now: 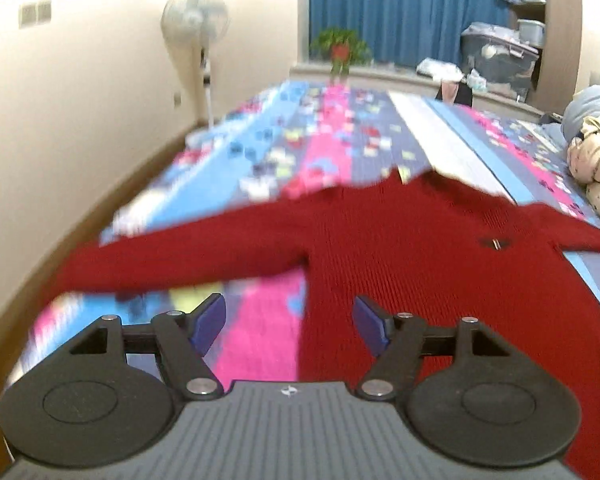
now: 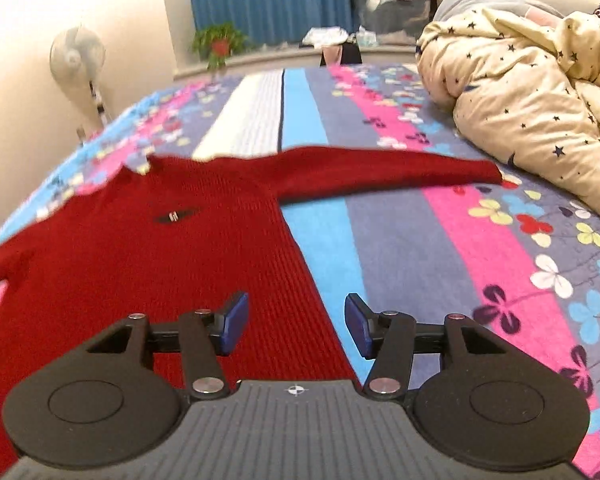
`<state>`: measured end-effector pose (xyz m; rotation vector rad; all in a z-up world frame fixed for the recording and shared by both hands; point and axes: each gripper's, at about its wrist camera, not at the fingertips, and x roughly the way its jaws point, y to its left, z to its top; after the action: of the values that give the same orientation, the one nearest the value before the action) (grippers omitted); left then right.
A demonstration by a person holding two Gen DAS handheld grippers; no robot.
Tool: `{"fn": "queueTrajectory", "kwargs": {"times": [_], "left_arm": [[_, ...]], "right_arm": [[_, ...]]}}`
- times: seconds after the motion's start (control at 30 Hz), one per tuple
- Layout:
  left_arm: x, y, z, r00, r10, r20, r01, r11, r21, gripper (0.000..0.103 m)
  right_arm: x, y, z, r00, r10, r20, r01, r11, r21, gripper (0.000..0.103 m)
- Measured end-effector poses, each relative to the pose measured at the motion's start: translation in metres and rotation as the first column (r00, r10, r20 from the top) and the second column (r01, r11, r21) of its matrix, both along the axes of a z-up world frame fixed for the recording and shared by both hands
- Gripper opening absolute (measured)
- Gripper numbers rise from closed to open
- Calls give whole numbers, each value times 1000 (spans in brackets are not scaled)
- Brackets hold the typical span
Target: Fold small clothes
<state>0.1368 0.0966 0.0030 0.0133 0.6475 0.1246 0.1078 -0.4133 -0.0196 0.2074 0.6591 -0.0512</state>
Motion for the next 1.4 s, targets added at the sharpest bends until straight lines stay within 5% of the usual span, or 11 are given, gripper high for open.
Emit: {"fn": "queueTrajectory", "kwargs": {"times": [0.23,0.3,0.37,0.43,0.67,0.93,1.03,1.07,1.13,1.33,1.4], "left_arm": [[76,47,-13,995,66,70,-69,997,37,76],[87,67,-37,992,124,-14,-123,992,40,68],[103,92,-50,965,223,-137,-231,972,-38,58],[111,116,-54,953,254,-168,-280,947,-159,58],[131,169,-67,917,331,-224,-386,876,-288,65],[144,224,-98,842,437,-316,-539,711,-451,72],[146,220,-98,838,462,-292,-546,721,-426,69],[148,217,-97,834,474,-282,-552,733,-398,53],[149,215,-95,819,508,-266,-573,747,-339,0],[147,205,-70,824,546,-151,-565,771,-295,1],[146,213,-79,782,567,-258,-623,704,-341,29]], "right_arm": [[19,24,11,998,-9,56,11,999,-39,56],[24,30,12,998,-10,56,12,999,-41,56],[33,35,10,999,2,40,0,999,-42,56],[42,42,6,1000,14,24,-13,998,-56,56],[68,54,-4,1000,13,-24,-16,993,-117,48],[76,55,-13,999,9,-48,-14,994,-108,47],[80,49,-19,997,-7,-74,0,996,-94,47],[82,48,-20,997,-11,-81,3,996,-94,47],[85,44,-23,995,-24,-94,16,996,-85,47],[93,45,-28,994,-22,-111,14,997,-74,47],[94,47,-28,994,-15,-110,7,997,-76,47]]}}
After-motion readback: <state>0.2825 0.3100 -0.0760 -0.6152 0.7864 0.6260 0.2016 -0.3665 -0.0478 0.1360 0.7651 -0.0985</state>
